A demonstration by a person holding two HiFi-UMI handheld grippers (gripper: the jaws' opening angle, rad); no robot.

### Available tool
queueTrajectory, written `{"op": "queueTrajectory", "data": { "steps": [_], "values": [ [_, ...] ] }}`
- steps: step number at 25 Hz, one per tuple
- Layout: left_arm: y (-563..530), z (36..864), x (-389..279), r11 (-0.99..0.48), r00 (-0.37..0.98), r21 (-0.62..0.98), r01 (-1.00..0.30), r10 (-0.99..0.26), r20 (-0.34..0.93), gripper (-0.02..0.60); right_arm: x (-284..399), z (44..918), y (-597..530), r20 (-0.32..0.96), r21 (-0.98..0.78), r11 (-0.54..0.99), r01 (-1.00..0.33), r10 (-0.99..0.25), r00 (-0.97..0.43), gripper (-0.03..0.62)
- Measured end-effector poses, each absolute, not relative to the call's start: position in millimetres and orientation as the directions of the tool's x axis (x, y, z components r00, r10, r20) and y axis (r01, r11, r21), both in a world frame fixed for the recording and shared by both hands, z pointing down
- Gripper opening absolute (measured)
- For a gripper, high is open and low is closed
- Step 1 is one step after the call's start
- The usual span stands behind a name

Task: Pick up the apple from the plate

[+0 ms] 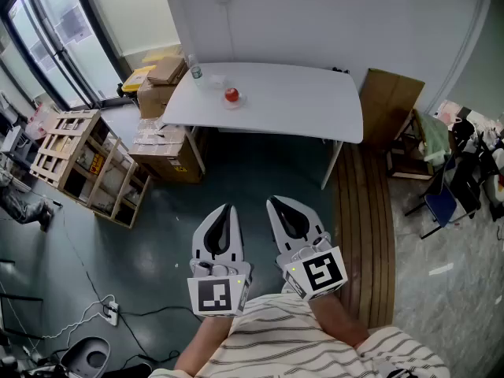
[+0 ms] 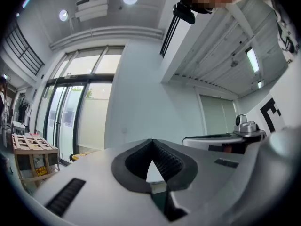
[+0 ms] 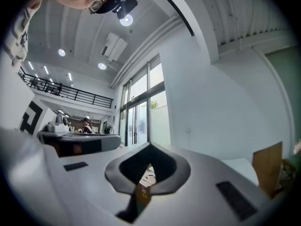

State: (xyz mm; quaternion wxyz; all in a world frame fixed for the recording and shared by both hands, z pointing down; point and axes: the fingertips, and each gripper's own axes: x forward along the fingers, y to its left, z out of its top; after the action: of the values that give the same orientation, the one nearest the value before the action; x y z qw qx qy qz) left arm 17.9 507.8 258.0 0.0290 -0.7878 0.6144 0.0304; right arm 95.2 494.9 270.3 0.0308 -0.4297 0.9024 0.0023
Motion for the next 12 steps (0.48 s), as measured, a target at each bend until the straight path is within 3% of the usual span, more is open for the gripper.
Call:
{"op": "queueTrajectory", "data": {
  "steps": [12],
  "values": [
    [499, 264, 72, -0.198, 0.199, -0.016, -0.98, -0.977, -0.071, 0.005, 149, 268, 484, -0.091, -0.036, 0.658, -0.752, -0.752, -0.653, 0.003]
  ]
}}
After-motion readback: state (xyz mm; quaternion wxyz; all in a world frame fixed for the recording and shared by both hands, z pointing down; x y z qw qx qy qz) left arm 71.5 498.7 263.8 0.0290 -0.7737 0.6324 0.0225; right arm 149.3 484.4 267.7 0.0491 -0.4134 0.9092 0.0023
